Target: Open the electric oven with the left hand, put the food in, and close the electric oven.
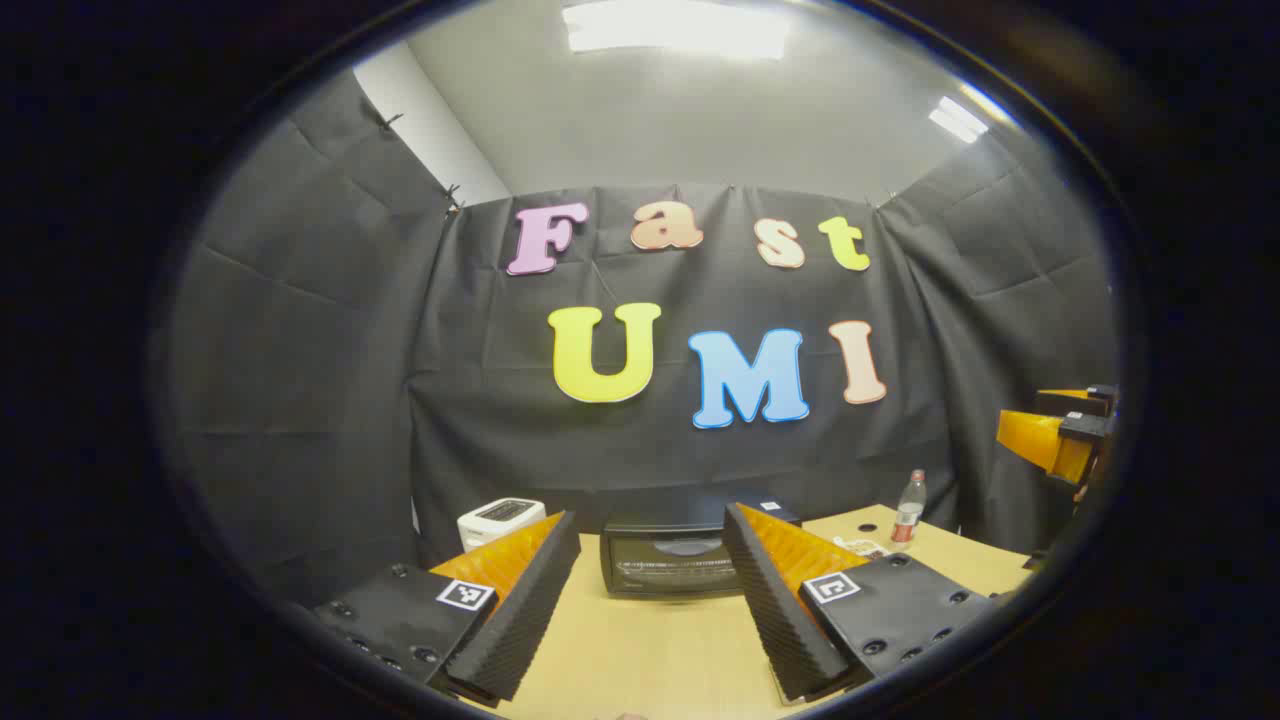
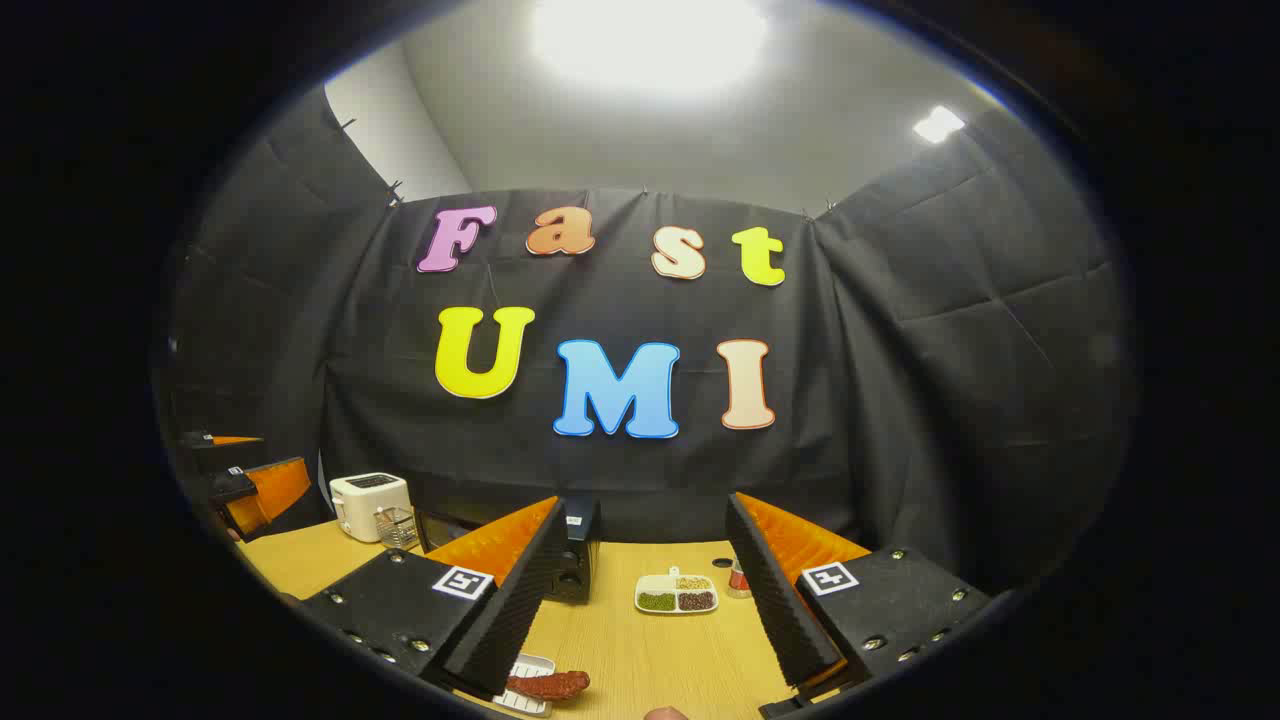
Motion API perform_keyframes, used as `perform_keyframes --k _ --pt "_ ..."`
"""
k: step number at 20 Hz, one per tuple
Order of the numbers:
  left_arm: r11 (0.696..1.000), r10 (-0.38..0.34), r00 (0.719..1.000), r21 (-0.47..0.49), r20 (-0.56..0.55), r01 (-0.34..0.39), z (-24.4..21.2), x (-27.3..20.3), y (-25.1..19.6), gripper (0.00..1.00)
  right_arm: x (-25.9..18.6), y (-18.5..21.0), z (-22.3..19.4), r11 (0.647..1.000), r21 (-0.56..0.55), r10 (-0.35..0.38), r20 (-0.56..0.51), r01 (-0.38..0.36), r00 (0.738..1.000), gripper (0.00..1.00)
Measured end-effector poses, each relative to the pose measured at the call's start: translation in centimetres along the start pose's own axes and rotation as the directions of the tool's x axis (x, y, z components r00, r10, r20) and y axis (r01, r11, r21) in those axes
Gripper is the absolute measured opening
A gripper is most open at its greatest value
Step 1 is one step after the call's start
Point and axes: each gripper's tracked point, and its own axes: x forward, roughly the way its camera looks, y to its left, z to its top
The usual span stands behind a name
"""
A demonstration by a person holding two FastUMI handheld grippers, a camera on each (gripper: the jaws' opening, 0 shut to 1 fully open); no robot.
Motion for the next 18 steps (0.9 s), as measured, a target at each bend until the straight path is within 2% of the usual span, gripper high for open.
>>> perform_keyframes --k 12,18 --pt "1.000 0.006 1.000 0.003 0.006 -0.006 0.3 -0.4 -1.1 1.00 0.2 -0.9 0.1 1.000 0.014 0.007 0.008 -0.007 1.000 0.96" --pt "1.000 0.010 1.000 -0.026 -0.006 -0.010 -0.5 0.4 -2.4 1.00 0.2 -1.5 -0.7 0.999 0.009 0.040 0.001 -0.040 0.999 0.96"
